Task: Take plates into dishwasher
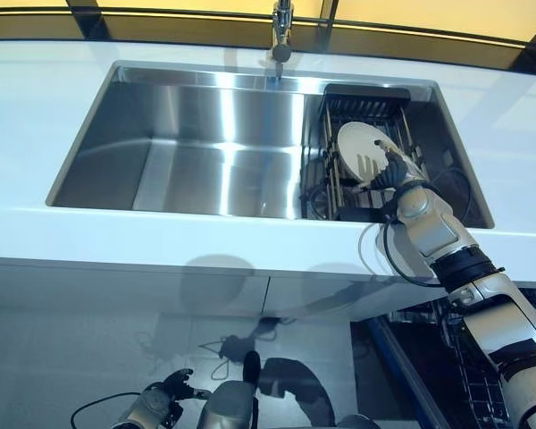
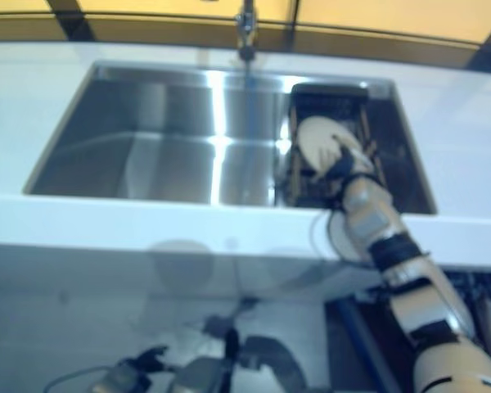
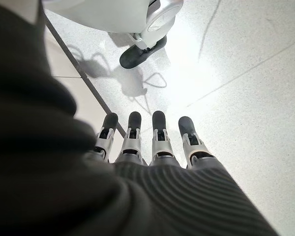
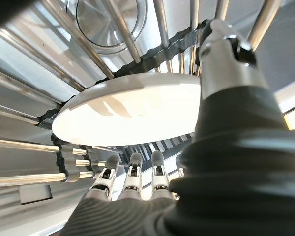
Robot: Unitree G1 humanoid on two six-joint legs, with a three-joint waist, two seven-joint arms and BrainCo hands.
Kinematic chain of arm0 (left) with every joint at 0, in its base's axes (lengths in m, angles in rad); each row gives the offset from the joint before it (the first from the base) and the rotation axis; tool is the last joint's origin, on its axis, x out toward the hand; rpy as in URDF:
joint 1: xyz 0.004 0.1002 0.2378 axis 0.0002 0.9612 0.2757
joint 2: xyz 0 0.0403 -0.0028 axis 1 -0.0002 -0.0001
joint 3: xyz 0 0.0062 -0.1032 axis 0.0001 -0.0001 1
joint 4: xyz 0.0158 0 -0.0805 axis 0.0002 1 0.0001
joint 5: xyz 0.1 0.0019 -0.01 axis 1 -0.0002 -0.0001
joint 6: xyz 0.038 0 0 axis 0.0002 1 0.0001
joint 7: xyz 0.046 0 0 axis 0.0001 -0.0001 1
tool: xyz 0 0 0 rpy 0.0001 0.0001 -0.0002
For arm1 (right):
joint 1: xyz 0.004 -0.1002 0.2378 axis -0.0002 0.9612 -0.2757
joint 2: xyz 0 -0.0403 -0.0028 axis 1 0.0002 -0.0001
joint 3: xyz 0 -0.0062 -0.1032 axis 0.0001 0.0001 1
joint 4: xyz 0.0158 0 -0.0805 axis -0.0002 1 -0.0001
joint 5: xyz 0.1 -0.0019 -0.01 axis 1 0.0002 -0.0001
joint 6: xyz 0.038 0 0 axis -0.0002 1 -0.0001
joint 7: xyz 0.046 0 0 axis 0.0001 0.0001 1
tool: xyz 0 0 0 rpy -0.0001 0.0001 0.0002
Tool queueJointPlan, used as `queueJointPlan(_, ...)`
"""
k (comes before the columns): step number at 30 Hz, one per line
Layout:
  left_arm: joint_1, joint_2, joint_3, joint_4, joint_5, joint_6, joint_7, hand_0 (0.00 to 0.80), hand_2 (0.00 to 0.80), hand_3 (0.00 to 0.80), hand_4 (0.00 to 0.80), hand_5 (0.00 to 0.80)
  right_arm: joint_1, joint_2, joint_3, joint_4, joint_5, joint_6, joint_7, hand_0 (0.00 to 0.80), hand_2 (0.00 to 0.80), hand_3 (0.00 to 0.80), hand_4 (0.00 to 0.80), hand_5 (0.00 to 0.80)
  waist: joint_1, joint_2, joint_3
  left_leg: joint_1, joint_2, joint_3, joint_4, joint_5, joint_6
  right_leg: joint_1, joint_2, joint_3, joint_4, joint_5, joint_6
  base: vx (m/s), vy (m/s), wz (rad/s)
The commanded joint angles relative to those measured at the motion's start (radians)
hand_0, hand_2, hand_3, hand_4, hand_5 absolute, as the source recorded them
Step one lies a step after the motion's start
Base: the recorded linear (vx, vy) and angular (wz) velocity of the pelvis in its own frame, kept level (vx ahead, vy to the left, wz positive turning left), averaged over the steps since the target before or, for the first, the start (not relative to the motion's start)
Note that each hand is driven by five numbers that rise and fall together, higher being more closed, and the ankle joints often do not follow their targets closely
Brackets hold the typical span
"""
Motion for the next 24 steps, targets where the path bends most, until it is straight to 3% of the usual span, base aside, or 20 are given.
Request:
queueJointPlan(1,-0.025,-0.037,-0.023,-0.036,-0.027,-0.025,0.003,0.000,0.000,0.000,0.000,0.000,-0.178,-0.052,0.023,0.012,-0.051,-0.014,-0.036,0.000,0.000,0.000,0.000,0.000,0.029,0.006,0.039,0.009,0.005,0.022,-0.011,-0.069,-0.051,-0.086,-0.059,0.098,0.051,0.003,0.002,-0.008,0.010,-0.03)
queueJointPlan(11,-0.032,-0.041,-0.025,-0.045,-0.033,-0.021,0.005,0.000,0.000,0.000,0.000,0.000,-0.203,-0.055,0.054,0.022,-0.077,-0.015,0.005,0.000,0.000,0.000,0.000,0.000,0.030,0.005,0.044,-0.007,0.007,0.015,-0.013,-0.059,-0.055,-0.088,-0.042,0.125,0.050,-0.007,-0.004,-0.001,0.001,0.01)
queueJointPlan(24,-0.039,-0.020,-0.009,-0.066,-0.041,0.006,0.006,0.000,0.000,0.000,0.000,0.000,-0.209,-0.058,0.067,0.048,-0.078,0.004,0.072,0.000,0.000,0.000,0.000,0.000,0.037,-0.029,0.045,-0.023,0.018,0.010,-0.001,-0.060,-0.057,-0.068,-0.025,0.145,0.058,-0.002,-0.005,0.008,-0.008,0.04)
